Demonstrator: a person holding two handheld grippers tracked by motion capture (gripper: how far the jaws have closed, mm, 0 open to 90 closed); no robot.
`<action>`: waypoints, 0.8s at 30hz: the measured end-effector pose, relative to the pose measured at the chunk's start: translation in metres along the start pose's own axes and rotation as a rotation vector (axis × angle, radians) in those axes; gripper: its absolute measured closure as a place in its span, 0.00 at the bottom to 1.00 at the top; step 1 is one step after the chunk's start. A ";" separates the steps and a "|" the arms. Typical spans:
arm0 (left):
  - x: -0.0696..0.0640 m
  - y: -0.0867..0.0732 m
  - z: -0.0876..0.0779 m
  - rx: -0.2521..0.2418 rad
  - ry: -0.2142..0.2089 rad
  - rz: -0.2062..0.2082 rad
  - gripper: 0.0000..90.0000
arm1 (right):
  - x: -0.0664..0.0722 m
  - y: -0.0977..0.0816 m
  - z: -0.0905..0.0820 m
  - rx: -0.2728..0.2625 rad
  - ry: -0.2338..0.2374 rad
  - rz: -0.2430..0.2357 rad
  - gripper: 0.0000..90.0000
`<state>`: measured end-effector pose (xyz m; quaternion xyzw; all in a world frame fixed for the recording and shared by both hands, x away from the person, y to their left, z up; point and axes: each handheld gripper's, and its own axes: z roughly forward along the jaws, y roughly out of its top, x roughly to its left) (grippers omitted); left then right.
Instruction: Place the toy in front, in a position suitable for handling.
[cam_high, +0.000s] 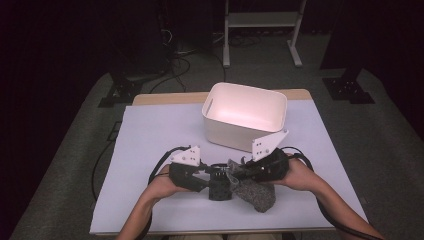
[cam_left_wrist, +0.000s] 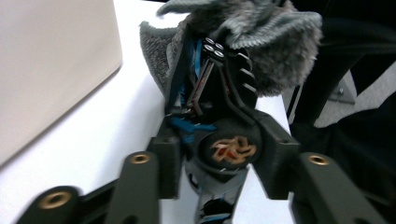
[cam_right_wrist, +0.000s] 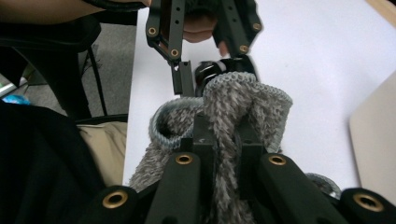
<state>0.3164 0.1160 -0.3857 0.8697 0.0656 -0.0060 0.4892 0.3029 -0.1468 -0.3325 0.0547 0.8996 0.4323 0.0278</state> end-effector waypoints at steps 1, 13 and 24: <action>0.000 0.000 0.000 0.000 0.000 0.000 0.62 | 0.000 0.000 0.000 0.000 0.000 0.000 0.91; -0.007 -0.004 0.000 0.006 0.020 0.053 0.66 | 0.005 0.026 0.007 -0.003 -0.002 -0.064 0.91; -0.006 -0.005 0.001 -0.011 0.019 0.052 0.66 | -0.003 -0.011 -0.006 0.058 -0.042 0.018 0.91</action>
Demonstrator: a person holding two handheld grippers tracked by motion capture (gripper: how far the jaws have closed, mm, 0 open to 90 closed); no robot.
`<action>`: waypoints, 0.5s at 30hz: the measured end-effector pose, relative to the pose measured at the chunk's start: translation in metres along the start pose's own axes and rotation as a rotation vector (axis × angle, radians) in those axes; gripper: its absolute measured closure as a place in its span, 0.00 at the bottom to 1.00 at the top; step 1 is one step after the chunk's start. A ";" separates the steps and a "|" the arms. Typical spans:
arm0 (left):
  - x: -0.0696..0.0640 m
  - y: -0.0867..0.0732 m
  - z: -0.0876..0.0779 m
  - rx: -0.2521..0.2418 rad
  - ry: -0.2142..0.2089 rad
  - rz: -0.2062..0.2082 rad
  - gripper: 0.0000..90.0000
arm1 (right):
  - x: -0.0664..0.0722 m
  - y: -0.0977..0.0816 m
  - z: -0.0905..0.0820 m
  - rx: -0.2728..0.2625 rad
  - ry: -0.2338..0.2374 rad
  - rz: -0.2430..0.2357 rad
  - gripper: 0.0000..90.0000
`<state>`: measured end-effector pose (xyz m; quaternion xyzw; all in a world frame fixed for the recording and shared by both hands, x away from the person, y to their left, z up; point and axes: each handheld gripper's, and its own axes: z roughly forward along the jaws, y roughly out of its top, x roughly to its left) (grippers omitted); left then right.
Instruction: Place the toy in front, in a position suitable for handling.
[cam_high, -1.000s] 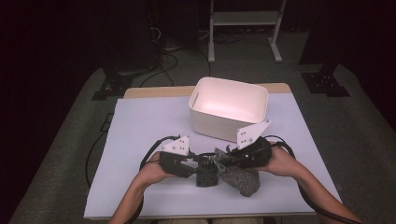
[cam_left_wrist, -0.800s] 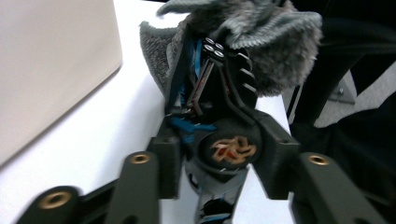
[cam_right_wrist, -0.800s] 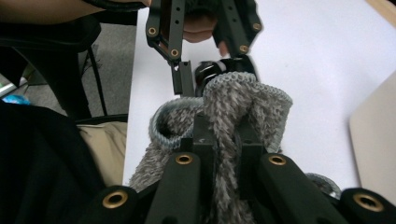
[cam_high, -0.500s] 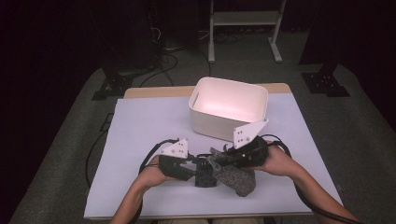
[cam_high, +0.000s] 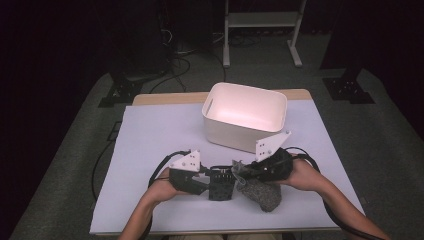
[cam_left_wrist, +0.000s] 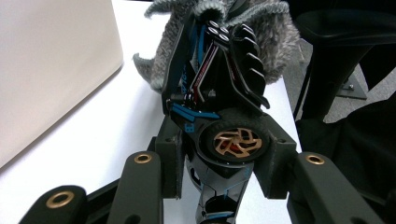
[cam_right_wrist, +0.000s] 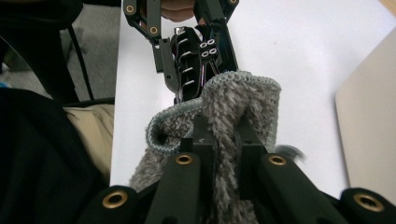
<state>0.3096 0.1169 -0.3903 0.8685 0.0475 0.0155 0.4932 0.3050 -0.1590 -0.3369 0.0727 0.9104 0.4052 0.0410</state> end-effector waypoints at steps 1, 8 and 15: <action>0.000 0.000 0.001 0.001 -0.002 0.000 0.66 | -0.001 0.000 -0.001 -0.007 0.001 0.001 0.91; 0.002 0.002 0.002 0.012 -0.010 -0.005 0.66 | 0.001 0.028 -0.002 -0.052 0.015 -0.052 0.91; 0.003 0.000 0.001 0.001 -0.008 -0.012 0.66 | 0.001 0.020 0.004 0.027 -0.003 -0.056 0.91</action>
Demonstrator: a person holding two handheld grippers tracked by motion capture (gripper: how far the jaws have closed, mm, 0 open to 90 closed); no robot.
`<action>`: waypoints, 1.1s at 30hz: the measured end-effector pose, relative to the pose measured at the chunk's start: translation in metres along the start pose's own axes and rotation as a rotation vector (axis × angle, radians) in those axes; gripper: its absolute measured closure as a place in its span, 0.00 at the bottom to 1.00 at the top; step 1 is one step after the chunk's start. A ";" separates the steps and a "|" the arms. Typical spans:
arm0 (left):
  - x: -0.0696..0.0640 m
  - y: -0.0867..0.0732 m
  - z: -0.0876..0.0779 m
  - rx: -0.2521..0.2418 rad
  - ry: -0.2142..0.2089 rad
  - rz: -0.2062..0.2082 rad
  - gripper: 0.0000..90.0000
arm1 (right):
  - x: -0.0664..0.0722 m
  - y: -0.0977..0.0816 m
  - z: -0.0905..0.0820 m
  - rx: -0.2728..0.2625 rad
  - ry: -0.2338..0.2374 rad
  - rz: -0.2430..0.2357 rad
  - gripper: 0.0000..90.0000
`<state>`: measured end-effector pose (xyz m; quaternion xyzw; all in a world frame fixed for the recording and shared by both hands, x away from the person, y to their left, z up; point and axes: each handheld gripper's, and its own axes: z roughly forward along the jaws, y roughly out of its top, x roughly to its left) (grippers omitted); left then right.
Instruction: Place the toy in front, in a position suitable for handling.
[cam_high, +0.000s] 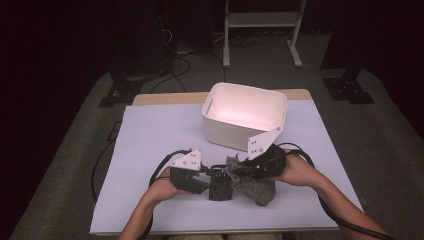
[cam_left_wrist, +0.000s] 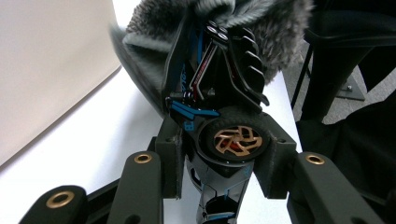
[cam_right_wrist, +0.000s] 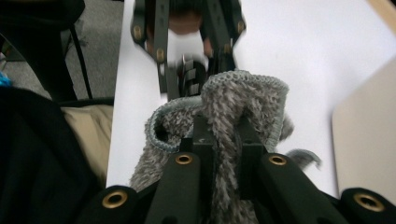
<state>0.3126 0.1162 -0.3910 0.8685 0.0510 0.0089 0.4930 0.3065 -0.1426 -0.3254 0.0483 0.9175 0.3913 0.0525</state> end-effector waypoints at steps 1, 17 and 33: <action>0.000 0.000 0.001 -0.002 0.000 -0.001 0.66 | 0.000 -0.004 -0.001 -0.001 0.002 0.011 0.91; 0.000 0.002 0.003 0.004 -0.002 -0.007 0.66 | 0.000 -0.003 -0.002 0.000 0.011 0.005 0.91; 0.002 0.007 0.010 0.011 -0.012 0.004 0.66 | 0.001 0.036 0.010 0.044 0.045 -0.057 0.91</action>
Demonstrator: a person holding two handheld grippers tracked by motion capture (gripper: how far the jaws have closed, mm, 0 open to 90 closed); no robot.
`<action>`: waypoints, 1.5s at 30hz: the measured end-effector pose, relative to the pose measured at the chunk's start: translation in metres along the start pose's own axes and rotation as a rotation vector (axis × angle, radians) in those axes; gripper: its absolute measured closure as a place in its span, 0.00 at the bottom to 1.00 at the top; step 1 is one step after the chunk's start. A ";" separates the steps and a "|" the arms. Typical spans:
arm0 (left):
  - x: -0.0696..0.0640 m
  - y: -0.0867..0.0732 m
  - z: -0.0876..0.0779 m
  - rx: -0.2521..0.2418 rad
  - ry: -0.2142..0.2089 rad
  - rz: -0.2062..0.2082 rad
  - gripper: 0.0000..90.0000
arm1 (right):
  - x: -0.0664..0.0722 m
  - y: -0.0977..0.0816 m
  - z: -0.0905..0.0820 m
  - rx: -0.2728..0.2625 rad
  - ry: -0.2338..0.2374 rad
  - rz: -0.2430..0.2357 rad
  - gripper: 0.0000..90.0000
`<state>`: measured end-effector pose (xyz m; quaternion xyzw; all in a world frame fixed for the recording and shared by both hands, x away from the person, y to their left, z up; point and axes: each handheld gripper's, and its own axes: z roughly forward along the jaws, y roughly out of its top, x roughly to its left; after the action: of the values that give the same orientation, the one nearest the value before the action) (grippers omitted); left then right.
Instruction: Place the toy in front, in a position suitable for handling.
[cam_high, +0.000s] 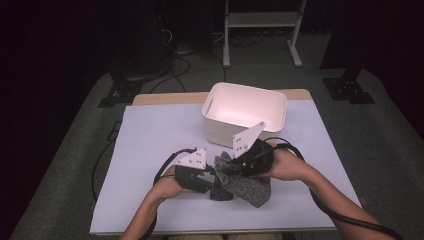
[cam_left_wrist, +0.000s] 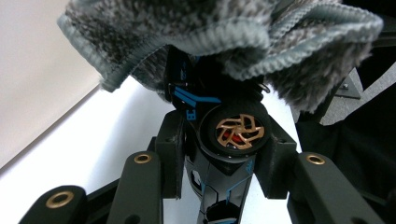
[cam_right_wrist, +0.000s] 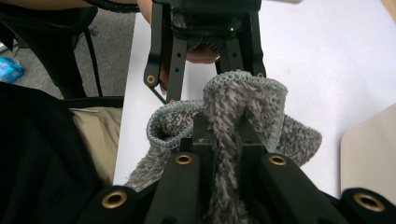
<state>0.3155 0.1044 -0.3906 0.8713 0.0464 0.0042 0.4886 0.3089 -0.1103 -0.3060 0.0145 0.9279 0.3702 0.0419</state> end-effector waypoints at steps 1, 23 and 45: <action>0.000 0.000 0.000 0.000 0.000 0.000 0.66 | 0.000 0.000 0.000 0.000 0.000 0.000 0.91; 0.003 0.001 0.009 -0.018 -0.014 -0.006 0.66 | -0.002 -0.019 -0.014 0.042 -0.034 0.035 0.90; -0.002 0.001 0.008 -0.019 -0.025 0.036 0.66 | -0.001 -0.017 -0.014 0.028 -0.019 0.034 0.91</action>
<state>0.3139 0.0967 -0.3935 0.8673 0.0245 0.0027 0.4973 0.3083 -0.1324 -0.3074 0.0342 0.9322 0.3577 0.0441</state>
